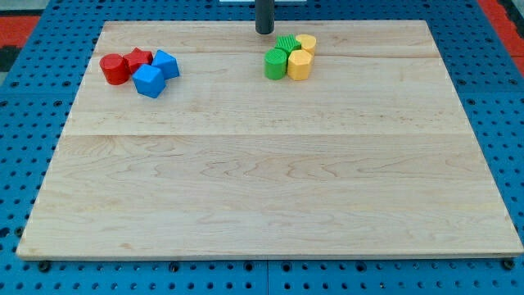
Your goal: Place the red star and blue blocks in a diagonal line
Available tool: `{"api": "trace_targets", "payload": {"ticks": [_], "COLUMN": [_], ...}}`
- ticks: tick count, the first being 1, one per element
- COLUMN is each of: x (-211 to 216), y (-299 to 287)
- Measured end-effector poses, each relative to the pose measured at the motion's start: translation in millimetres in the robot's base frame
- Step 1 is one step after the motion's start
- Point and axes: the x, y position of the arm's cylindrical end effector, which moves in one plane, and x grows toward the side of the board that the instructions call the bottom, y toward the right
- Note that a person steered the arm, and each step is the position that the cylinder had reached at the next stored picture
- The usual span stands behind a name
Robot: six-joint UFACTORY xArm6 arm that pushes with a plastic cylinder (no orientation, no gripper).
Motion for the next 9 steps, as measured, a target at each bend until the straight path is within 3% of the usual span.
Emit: {"api": "trace_targets", "payload": {"ticks": [2,3,5,6,8,9], "x": [58,49,70,103,107,100], "y": [-59,-155,-227,-207,-197,-154]}}
